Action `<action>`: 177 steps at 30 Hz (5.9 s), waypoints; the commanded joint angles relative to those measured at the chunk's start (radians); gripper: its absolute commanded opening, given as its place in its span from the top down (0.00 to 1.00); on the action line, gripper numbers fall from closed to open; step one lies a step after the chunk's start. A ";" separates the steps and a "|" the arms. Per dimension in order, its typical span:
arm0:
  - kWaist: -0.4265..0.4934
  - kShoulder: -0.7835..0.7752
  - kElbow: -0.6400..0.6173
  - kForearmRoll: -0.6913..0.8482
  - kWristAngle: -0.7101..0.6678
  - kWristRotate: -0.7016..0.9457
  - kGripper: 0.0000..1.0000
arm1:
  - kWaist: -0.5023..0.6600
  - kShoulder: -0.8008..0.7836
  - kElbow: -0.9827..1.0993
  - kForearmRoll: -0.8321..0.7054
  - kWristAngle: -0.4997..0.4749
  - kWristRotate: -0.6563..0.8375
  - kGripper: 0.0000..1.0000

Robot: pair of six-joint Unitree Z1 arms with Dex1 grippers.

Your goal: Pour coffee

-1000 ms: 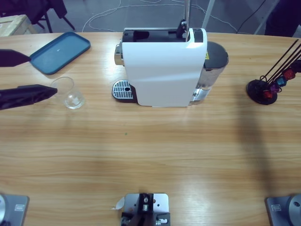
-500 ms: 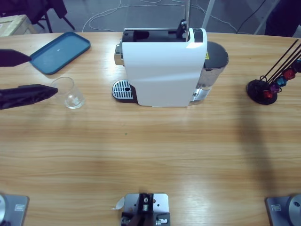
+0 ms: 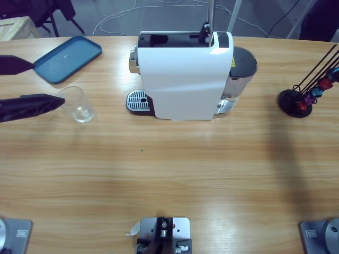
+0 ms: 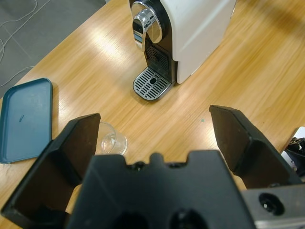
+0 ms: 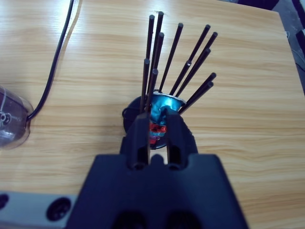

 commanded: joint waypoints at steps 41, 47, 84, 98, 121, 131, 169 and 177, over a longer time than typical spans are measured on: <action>0.008 0.017 0.061 -0.011 0.021 -0.032 0.00 | -0.023 0.084 0.040 -0.057 -0.067 0.004 0.53; 0.008 0.011 0.071 -0.011 0.019 -0.039 0.00 | -0.023 0.089 0.037 -0.065 -0.068 0.009 0.54; 0.008 0.008 0.093 -0.012 0.019 -0.056 0.00 | -0.023 0.030 -0.022 0.010 -0.095 0.010 0.78; 0.008 0.012 0.101 -0.017 0.019 -0.062 0.00 | -0.009 0.016 -0.095 0.049 -0.106 0.009 0.78; 0.008 0.014 0.107 -0.025 0.017 -0.066 0.00 | 0.199 -0.230 -0.200 0.282 -0.078 -0.046 0.78; 0.008 0.015 0.107 -0.029 0.014 -0.066 0.00 | 0.119 -0.160 -0.097 0.389 -0.099 0.188 0.17; 0.008 0.025 0.117 -0.046 0.014 -0.077 0.00 | -0.023 0.168 0.041 -0.053 -0.057 0.078 0.57; 0.008 0.026 0.118 -0.047 0.014 -0.077 0.00 | -0.023 0.179 0.029 -0.059 -0.059 0.076 0.57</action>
